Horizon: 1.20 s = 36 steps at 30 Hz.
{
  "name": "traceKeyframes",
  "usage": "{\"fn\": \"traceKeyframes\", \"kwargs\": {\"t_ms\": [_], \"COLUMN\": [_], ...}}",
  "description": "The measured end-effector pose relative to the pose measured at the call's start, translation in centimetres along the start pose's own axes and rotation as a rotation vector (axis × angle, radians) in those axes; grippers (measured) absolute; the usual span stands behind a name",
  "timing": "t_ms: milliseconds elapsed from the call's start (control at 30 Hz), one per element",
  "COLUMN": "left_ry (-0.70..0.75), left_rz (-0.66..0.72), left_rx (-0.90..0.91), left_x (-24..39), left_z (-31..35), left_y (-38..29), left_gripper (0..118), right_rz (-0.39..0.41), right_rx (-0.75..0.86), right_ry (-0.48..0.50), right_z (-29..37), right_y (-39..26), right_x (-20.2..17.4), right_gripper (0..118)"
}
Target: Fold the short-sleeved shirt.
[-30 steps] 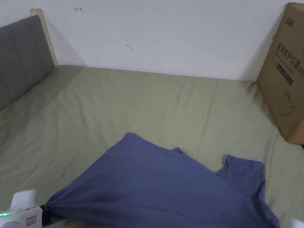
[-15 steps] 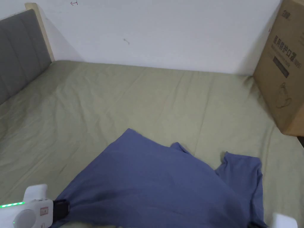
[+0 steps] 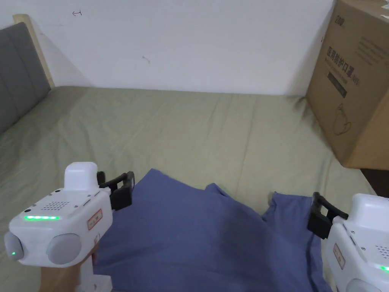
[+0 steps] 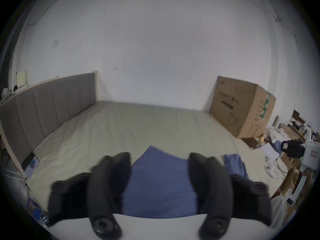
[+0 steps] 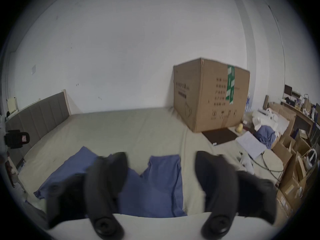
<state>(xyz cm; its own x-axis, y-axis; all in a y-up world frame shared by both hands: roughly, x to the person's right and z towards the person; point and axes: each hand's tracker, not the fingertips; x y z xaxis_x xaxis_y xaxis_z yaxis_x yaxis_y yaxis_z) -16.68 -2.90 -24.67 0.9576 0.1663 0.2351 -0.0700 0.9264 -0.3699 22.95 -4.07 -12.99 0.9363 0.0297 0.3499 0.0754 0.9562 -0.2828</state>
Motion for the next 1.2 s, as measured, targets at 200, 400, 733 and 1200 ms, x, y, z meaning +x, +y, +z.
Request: {"fn": "traceKeyframes", "kwargs": {"t_ms": [200,400,733,1200], "left_ry": [-0.052,-0.042,0.035,0.128], "left_rz": [0.036,0.026,0.003,-0.18], "left_rx": [-0.008,-0.121,-0.444,-0.798], "left_x": [1.6,-0.8,-4.6,-4.2], "left_z": [-2.0,-8.3,-28.3,-41.8], "left_y": [-0.5,0.9,1.9,-6.6], "left_gripper": [0,0,62,70], "right_rz": [0.043,0.05,0.058,0.062], "right_rx": [0.048,0.035,-0.043,-0.183], "right_ry": [-0.016,-0.018,-0.061,-0.138], "right_z": [-0.1,-2.2,-8.6,-13.1], "right_y": [0.3,0.3,-0.7,-4.0], "right_x": [-1.0,-0.8,0.2,3.1], "right_gripper": [0,0,0,0]}}
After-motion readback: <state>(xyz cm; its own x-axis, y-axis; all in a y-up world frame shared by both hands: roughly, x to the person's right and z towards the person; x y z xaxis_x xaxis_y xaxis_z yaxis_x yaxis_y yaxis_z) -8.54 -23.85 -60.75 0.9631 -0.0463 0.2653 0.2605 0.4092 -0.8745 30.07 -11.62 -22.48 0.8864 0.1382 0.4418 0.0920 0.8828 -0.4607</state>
